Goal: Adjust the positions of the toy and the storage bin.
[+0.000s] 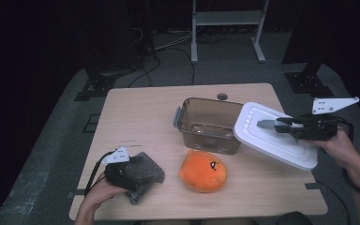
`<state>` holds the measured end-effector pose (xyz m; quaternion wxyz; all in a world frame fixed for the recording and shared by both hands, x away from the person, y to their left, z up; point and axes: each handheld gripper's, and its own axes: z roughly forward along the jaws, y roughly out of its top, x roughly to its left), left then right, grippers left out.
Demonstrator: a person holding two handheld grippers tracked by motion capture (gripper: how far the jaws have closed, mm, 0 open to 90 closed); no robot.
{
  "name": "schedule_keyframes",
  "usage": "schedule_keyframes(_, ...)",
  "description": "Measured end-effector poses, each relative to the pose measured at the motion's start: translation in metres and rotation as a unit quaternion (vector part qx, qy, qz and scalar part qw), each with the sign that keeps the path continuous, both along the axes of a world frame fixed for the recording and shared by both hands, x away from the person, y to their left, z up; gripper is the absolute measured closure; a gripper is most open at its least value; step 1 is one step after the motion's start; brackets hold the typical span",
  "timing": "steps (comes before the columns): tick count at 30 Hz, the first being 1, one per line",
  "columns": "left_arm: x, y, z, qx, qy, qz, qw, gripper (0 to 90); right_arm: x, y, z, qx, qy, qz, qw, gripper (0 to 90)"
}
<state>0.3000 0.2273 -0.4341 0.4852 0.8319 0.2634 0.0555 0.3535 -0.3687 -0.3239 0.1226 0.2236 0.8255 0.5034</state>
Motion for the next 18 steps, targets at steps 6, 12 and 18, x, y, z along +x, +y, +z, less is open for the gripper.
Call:
schedule_keyframes(6,0.0,0.001,0.0,-0.001,0.0,0.001,1.0,6.3,-0.012,-0.018,-0.005,0.003,0.001,-0.014,0.9999,65.8)
schedule_keyframes(12,0.0,0.001,0.0,-0.001,0.0,0.003,1.0,6.3,-0.024,-0.034,-0.01,0.005,0.001,-0.03,0.9995,65.8)
schedule_keyframes(18,0.0,0.002,-0.001,0.001,0.0,0.003,1.0,6.3,-0.035,-0.049,-0.016,0.005,0.002,-0.04,0.9992,65.8)
